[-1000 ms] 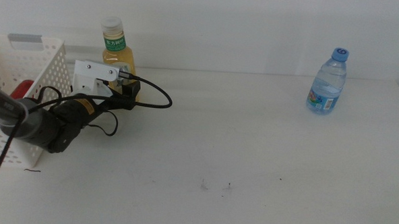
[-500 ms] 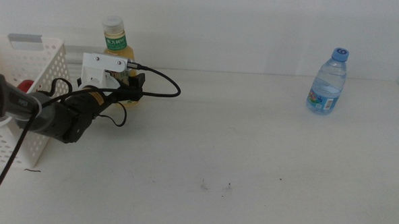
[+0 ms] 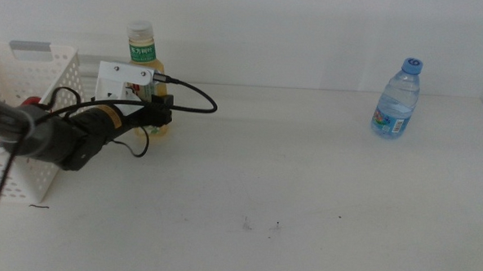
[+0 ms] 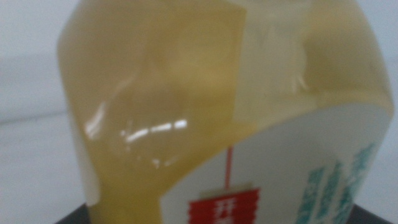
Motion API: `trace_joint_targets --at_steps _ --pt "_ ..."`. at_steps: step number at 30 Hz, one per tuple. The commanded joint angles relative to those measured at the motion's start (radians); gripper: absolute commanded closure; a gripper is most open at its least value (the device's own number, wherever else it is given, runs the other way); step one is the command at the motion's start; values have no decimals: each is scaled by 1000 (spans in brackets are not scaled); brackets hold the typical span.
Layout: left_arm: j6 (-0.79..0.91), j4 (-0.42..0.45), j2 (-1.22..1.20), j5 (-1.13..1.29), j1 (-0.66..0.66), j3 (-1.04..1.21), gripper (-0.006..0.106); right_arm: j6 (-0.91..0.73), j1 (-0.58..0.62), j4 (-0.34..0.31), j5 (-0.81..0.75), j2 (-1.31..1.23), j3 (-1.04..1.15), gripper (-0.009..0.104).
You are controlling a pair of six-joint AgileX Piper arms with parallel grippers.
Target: Use arms to grab the bottles and put them into the dustbin to the left of the table.
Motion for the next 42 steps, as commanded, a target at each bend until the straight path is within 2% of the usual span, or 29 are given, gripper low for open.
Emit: trace_joint_targets --at_steps 1,5,8,11,22,24,28,29,30,35,42 --pt "-19 28 -135 -18 -3 67 101 -9 -8 -6 -10 -4 4 18" --pt "-56 30 -375 172 -29 181 102 -9 -8 -6 -10 -4 4 18" --pt "-56 40 -533 423 -69 191 102 -9 -8 -6 -10 -4 4 18" --pt "-63 43 -664 573 -104 191 102 -9 -8 -6 -10 -4 4 18" --pt "-59 -36 -864 860 -111 133 102 -9 -8 -6 -10 -4 4 18" --pt "30 -158 -871 991 -93 77 102 -9 -8 -6 -10 -4 4 18" --pt "561 -564 -836 1311 41 -120 102 -9 -8 -6 -10 -4 4 18" --pt "659 -652 -818 1381 80 -174 102 -9 -8 -6 -10 -4 4 18" --pt "713 -703 -800 1433 110 -224 102 -9 -8 -6 -10 -4 4 18" --pt "741 -725 -662 1677 271 -438 102 -9 -8 -6 -10 -4 4 18" --pt "764 -714 -443 1874 390 -641 102 -9 -8 -6 -10 -4 4 18"
